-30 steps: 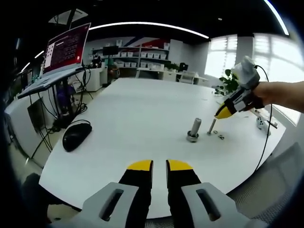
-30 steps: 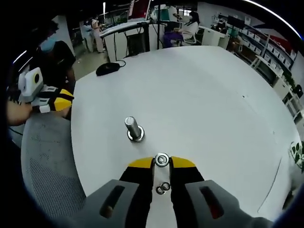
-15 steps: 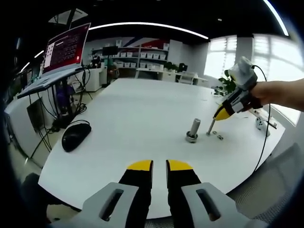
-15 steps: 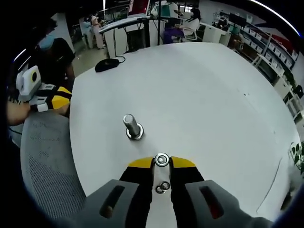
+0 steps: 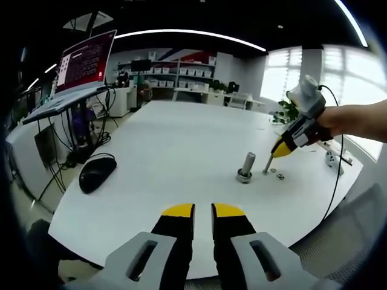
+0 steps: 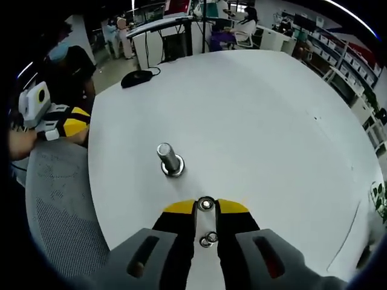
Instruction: Place the washer onto the threaded stud by aligning its center hole with the stud, sliding it down to the base, and recovering from edge contact or off-axis alignment until the washer reaches the visible bottom stop.
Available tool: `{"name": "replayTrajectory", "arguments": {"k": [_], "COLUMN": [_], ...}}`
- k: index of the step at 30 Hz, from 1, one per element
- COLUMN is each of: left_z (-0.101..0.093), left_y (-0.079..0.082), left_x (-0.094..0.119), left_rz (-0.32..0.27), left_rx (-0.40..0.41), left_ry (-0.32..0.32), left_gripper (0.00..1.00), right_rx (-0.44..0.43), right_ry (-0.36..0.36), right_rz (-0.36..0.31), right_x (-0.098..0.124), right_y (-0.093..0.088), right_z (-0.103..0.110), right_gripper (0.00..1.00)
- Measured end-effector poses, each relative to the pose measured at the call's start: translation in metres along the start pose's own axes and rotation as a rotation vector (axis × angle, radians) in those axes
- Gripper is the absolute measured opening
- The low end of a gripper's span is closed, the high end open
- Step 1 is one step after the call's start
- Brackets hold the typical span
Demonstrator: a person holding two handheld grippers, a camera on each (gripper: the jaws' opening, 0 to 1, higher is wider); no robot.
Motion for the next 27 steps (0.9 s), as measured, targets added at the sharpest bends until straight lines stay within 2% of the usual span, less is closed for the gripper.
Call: {"name": "replayTrajectory", "arguments": {"k": [5, 13, 21, 27], "left_z": [0.000, 0.000, 0.001, 0.001], "left_y": [0.001, 0.001, 0.001, 0.001], "left_x": [0.000, 0.000, 0.000, 0.000], "left_rz": [-0.005, -0.008, -0.008, -0.008], "left_rx": [-0.001, 0.000, 0.000, 0.002], "left_ry": [0.001, 0.002, 0.004, 0.004], "left_gripper": [0.08, 0.08, 0.08, 0.08], "right_rx": [0.025, 0.160, 0.202, 0.204], "right_ry": [0.002, 0.020, 0.037, 0.045], "right_rz": [0.014, 0.143, 0.211, 0.234], "right_x": [0.000, -0.003, -0.013, -0.021], "right_y": [0.002, 0.003, 0.000, -0.004], "right_z": [0.000, 0.000, 0.001, 0.000], "right_gripper": [0.14, 0.14, 0.14, 0.14]}}
Point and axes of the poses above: the point that each gripper's makers call its tool centre point, and the gripper's own axes: x roughly backward along the fingers, z roughly to its left, y roughly out of its top, the point moved 2 cm from there along x, roughly backward along the fingers, and after that the axes turned 1 degree about z, right-handed, at the moved point
